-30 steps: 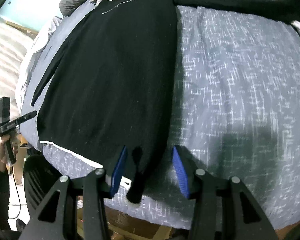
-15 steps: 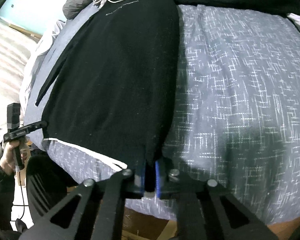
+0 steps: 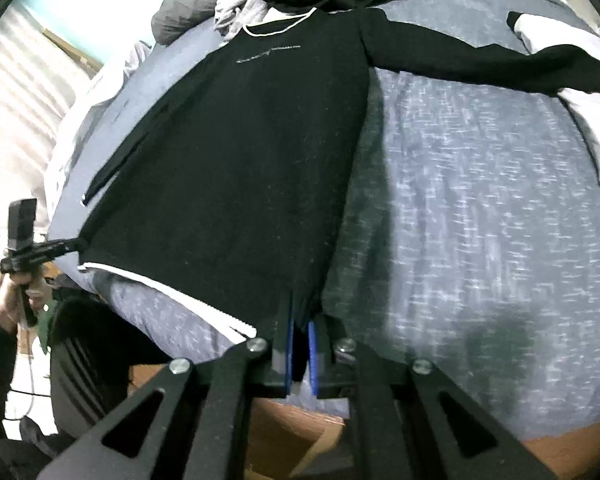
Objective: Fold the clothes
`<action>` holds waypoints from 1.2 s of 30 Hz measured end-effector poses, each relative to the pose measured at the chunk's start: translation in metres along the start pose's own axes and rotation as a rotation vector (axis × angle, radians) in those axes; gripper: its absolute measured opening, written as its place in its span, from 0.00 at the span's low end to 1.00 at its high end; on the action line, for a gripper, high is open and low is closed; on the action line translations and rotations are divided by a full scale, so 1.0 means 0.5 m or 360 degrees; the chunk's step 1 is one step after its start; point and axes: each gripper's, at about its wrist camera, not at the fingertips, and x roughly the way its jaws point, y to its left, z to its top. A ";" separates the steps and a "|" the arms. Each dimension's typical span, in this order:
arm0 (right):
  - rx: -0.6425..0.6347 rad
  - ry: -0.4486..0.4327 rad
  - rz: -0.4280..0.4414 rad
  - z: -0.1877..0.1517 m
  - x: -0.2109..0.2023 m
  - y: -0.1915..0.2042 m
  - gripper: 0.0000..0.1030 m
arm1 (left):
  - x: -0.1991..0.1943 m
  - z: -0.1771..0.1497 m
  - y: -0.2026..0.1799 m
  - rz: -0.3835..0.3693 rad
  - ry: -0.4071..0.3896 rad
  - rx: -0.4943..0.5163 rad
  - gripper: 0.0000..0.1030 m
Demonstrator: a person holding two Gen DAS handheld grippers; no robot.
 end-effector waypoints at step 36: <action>0.0337 -0.0160 0.0040 0.193 0.066 -0.135 0.33 | 0.122 0.261 0.171 0.0084 -0.0159 -0.0403 0.43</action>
